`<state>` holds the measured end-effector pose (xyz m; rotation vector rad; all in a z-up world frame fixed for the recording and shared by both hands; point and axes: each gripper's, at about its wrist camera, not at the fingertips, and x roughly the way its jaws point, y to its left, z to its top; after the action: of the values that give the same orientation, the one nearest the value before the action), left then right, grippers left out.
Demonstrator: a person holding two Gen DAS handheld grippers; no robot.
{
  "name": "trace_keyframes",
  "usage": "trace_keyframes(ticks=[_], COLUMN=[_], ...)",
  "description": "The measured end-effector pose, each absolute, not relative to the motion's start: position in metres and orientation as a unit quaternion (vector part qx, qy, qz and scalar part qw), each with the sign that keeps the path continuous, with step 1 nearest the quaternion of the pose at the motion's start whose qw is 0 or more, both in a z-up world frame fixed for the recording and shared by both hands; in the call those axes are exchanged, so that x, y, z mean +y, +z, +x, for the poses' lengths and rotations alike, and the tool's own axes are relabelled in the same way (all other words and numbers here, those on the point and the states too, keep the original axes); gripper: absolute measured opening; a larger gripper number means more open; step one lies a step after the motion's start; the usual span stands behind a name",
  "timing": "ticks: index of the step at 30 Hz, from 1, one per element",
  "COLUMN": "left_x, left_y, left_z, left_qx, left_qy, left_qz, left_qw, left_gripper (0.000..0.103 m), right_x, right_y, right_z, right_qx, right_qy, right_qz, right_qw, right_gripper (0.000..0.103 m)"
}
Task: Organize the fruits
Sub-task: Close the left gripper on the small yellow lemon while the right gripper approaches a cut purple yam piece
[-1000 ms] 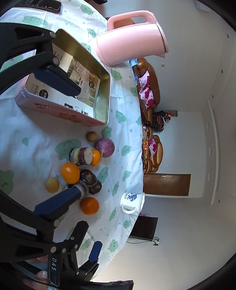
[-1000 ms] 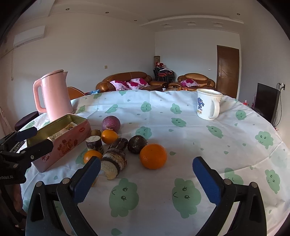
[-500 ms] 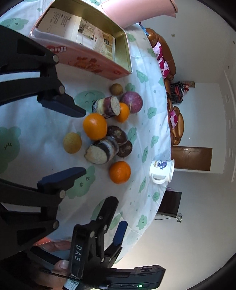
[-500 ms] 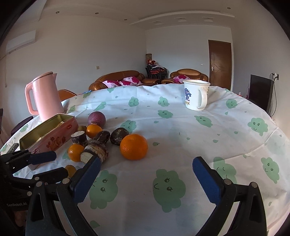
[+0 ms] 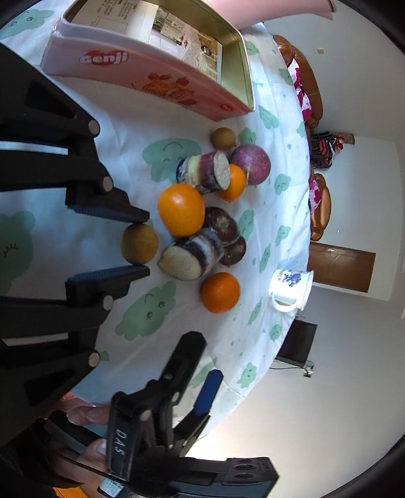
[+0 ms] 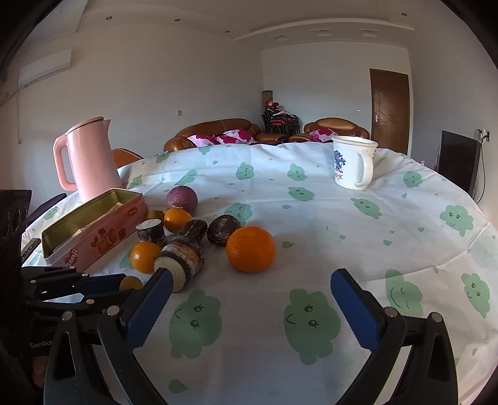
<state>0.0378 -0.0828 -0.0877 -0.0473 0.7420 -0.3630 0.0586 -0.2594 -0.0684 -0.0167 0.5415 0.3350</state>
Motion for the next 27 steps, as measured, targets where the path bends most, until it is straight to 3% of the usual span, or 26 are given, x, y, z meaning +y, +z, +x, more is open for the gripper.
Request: trace_keyframes(ticks=[4,6,11,13,17,27], left_x=[-0.075,-0.069,-0.049,-0.043,-0.037,-0.040], left_y=[-0.079,-0.075,-0.070,-0.070,-0.070,-0.071], left_z=[0.034,0.032,0.032,0.033,0.034,0.034], left_qx=[0.343,0.332,0.311,0.306,0.303,0.303], left_qy=[-0.166,-0.151,-0.119,-0.112,-0.113,-0.114], left_qz=[-0.018,-0.012,-0.014,-0.018,-0.026,-0.021], left_qw=[0.924,0.931,0.943,0.945,0.946,0.946], left_gripper=[0.029,0.029,0.029,0.029,0.029,0.029], right_x=[-0.242,-0.231,-0.210,-0.205,-0.196,-0.190], right_y=[-0.065,-0.064,-0.067,-0.068,-0.074,-0.088], right_z=[0.062,0.064,0.076,0.080,0.089,0.110], right_qx=[0.270,0.274,0.296,0.308,0.341,0.408], right_qy=[0.189,0.204,0.221,0.228,0.233,0.266], right_qz=[-0.016,-0.022,-0.041,-0.044,-0.052,-0.039], right_qw=[0.944,0.940,0.928,0.922,0.910,0.872], right_gripper=[0.101,0.095,0.069,0.064,0.058,0.053])
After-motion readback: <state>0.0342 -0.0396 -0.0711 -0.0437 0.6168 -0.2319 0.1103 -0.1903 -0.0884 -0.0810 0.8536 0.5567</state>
